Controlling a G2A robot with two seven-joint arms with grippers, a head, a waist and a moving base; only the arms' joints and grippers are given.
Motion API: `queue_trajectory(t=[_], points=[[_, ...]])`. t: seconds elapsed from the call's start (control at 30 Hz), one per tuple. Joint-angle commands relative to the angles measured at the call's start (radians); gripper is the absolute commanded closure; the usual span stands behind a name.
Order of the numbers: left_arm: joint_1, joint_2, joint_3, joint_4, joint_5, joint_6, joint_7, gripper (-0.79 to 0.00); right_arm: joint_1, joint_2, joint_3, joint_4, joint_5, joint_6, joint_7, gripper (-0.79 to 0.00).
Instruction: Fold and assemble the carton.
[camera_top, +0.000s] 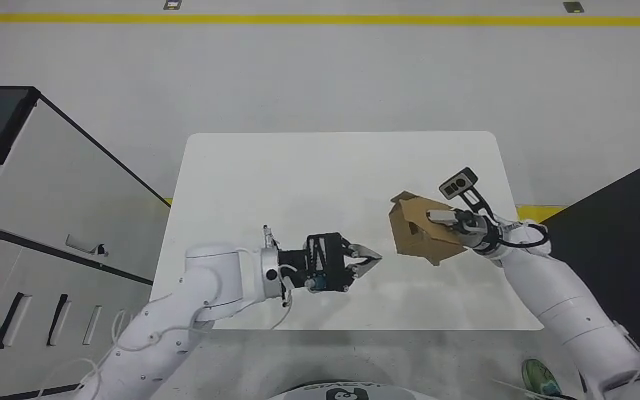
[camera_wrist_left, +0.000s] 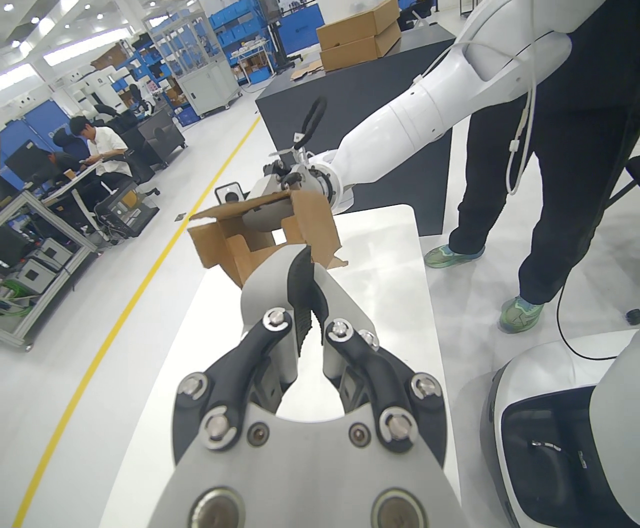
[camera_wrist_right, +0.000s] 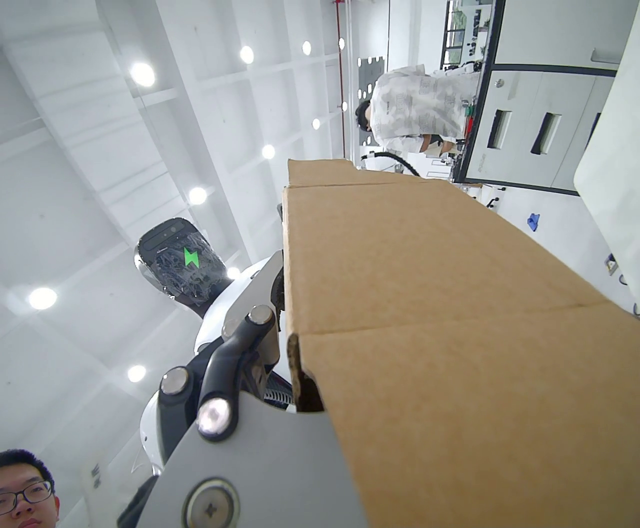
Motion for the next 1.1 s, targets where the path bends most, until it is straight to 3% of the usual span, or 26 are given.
queue_trajectory(t=[0.0,0.2,0.53,1.07], points=[[-0.003,-0.001,0.016,-0.004,0.007,-0.007,-0.003,0.000,0.002,-0.007,-0.007,-0.002,-0.010,0.000,0.000,0.000],[-0.024,-0.009,0.060,0.015,0.023,0.005,-0.007,0.000,0.013,-0.022,-0.030,-0.017,-0.036,0.000,0.000,0.000],[-0.032,-0.013,0.059,0.033,0.020,0.068,-0.032,0.000,0.025,-0.033,-0.025,0.029,-0.068,0.000,0.000,0.000],[-0.068,-0.023,0.099,0.057,0.005,0.063,-0.043,0.000,0.031,-0.056,-0.033,0.019,-0.066,0.000,0.000,0.000]])
